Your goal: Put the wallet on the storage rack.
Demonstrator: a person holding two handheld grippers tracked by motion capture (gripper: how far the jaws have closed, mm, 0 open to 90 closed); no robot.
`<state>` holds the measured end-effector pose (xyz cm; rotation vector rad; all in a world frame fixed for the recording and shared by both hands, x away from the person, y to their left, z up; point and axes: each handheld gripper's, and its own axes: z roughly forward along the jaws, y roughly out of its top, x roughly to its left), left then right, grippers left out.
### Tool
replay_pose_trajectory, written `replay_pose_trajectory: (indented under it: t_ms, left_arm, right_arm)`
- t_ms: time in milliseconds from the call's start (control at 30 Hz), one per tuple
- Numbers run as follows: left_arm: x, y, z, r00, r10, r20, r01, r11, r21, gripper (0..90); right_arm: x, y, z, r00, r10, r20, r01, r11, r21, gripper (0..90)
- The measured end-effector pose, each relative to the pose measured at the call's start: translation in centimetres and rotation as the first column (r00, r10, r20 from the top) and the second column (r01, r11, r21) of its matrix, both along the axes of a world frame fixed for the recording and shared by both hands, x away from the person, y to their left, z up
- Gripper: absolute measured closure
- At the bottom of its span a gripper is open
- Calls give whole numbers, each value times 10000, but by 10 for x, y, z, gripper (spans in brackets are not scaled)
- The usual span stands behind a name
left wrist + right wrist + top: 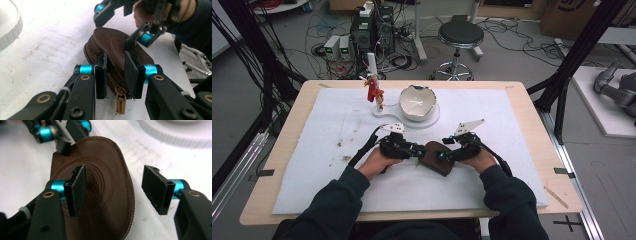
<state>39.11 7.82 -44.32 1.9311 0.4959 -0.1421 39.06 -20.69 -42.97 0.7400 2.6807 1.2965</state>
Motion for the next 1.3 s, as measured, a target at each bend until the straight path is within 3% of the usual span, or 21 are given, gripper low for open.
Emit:
replay_pose_trajectory:
  t_ms: [33, 67, 133, 167, 267, 333, 367, 400, 533, 600, 733, 800, 833, 867, 900, 933, 967, 1033, 1100, 1200, 1300]
  left_arm:
    - [-1, 0, 1, 9999, -61, 123, 61, 10000, -34, 717]
    - [-2, 0, 2, 9998, -96, 197, 97, 9999, -44, 717]
    - [-1, 0, 1, 9999, -100, 83, 100, 9999, -36, 717]
    - [0, 0, -1, 10000, -72, -8, 72, 10000, 35, 715]
    - [3, 2, -4, 9991, 85, -419, -88, 9999, -58, 686]
    - [6, 1, -7, 9956, 570, -737, -567, 9984, 66, 460]
    - [6, 1, -7, 9956, 570, -737, -567, 9984, 66, 398]
    - [8, 0, -10, 9909, 651, -1176, -649, 9979, 52, 354]
    - [8, -4, -12, 9856, 185, -1683, -249, 9990, -359, 433]
    - [5, -8, -11, 9899, 160, -1406, -151, 9999, 75, 489]
    - [4, -3, -3, 9960, -119, -887, 86, 9993, -370, 588]
    - [2, -2, 2, 9991, -208, -363, 188, 9983, -558, 613]
    - [0, -1, 4, 9997, -249, -35, 247, 9984, -499, 626]
    - [0, -1, 4, 9997, -249, -35, 247, 9984, -499, 635]
    - [0, -1, 4, 9992, -332, 214, 342, 9983, -480, 635]
    - [-2, 2, 8, 9969, -293, 730, 321, 9988, -375, 825]
    - [-2, 2, 9, 9970, -256, 725, 291, 9984, -480, 849]
    - [-2, 1, 10, 9983, -370, 455, 412, 9946, -952, 830]
    - [-4, -2, 11, 9984, -147, 551, 176, 9985, -521, 721]
    - [1, 0, 7, 9955, 857, -394, -838, 9953, 485, 562]
    - [2, 4, 3, 9909, 1126, -736, -1064, 9908, 831, 522]
  right_arm:
    - [2, -1, -2, 9998, 9, -199, -6, 9999, 165, 368]
    - [7, -6, -5, 9939, -7, -1104, 74, 9982, 599, 405]
    - [9, -7, -6, 9898, 374, -1372, -263, 9963, 815, 484]
    - [8, -7, -5, 9905, 550, -1264, -451, 9958, 799, 542]
    - [1, -3, 0, 9971, 690, -325, -680, 9972, 295, 558]
    - [-2, -2, 3, 9959, 892, 140, -894, 9959, 137, 586]
    - [-4, -1, 5, 9941, 982, 457, -985, 9951, 47, 591]
    - [-8, 1, 7, 9911, 1106, 739, -1105, 9939, -59, 594]
    - [-13, 6, 9, 9834, 1454, 1083, -1443, 9894, -173, 608]
    - [-12, 8, 7, 9847, 1495, 896, -1474, 9886, -301, 589]
    - [-6, 2, 5, 9954, 924, 237, -928, 9956, 138, 370]
    - [1, -4, 1, 9962, 753, -447, -730, 9960, 518, 362]
    - [2, -5, -1, 9949, 731, -691, -689, 9957, 613, 363]
    - [5, -6, -4, 9919, 765, -1017, -680, 9941, 846, 371]
    - [5, -6, -4, 9919, 765, -1017, -680, 9941, 846, 371]
    - [10, -6, -11, 9742, 1153, -1940, -957, 9896, 1074, 450]
    - [11, -5, -14, 9657, 1271, -2263, -1011, 9872, 1230, 456]
    - [10, -2, -15, 9717, 1247, -2008, -1078, 9898, 927, 500]
    - [8, -1, -12, 9744, 1398, -1764, -1271, 9886, 810, 522]
    - [6, -1, -10, 9767, 1289, -1717, -1181, 9904, 716, 478]
    - [5, -5, -9, 9719, 1178, -2039, -1097, 9927, 507, 401]
